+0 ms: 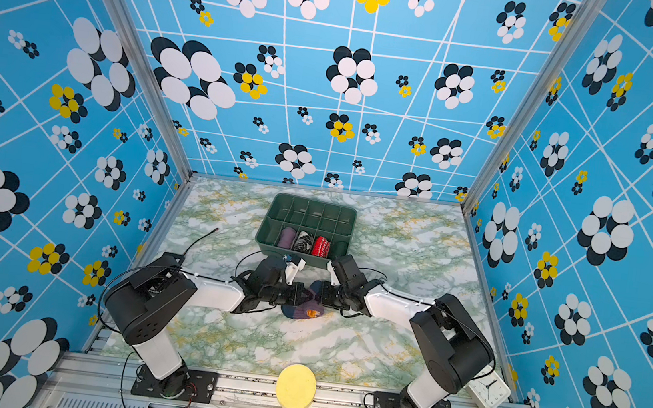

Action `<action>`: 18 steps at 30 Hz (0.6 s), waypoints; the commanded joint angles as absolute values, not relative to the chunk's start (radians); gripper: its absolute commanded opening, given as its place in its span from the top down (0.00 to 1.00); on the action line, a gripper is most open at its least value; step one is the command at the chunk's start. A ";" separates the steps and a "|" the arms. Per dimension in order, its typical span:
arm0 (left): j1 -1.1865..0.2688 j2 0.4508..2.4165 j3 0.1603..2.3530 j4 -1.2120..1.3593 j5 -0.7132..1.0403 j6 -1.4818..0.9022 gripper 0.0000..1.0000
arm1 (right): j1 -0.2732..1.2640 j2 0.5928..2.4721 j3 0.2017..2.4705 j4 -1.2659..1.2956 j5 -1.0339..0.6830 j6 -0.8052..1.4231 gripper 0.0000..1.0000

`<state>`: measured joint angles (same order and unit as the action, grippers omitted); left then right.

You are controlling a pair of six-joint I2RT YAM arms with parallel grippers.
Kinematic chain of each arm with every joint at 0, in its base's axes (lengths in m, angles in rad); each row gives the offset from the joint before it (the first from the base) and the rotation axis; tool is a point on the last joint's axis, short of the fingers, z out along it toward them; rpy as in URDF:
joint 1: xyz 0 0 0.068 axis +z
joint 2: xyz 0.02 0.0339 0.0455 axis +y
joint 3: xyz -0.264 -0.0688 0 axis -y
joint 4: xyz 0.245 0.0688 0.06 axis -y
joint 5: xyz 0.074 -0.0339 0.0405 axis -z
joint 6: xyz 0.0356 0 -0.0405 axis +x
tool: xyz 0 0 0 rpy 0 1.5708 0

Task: Roll the socks

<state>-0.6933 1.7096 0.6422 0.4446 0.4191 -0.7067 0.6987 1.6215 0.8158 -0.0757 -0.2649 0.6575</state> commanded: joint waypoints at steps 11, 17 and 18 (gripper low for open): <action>-0.681 1.494 0.618 0.116 0.316 -0.643 0.89 | 0.829 1.675 1.009 -0.450 -0.018 0.532 0.98; -0.694 1.404 0.544 0.111 0.305 -0.677 0.90 | 0.874 1.707 1.078 -0.536 0.059 0.510 0.98; -0.701 1.393 0.527 0.119 0.302 -0.687 0.90 | 0.882 1.712 1.092 -0.552 0.075 0.508 0.98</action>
<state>-0.6895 1.4242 0.5724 0.1555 0.3244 -0.6724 0.8616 1.6901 1.0561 -0.4473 -0.0021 0.5365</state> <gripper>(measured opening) 0.100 0.119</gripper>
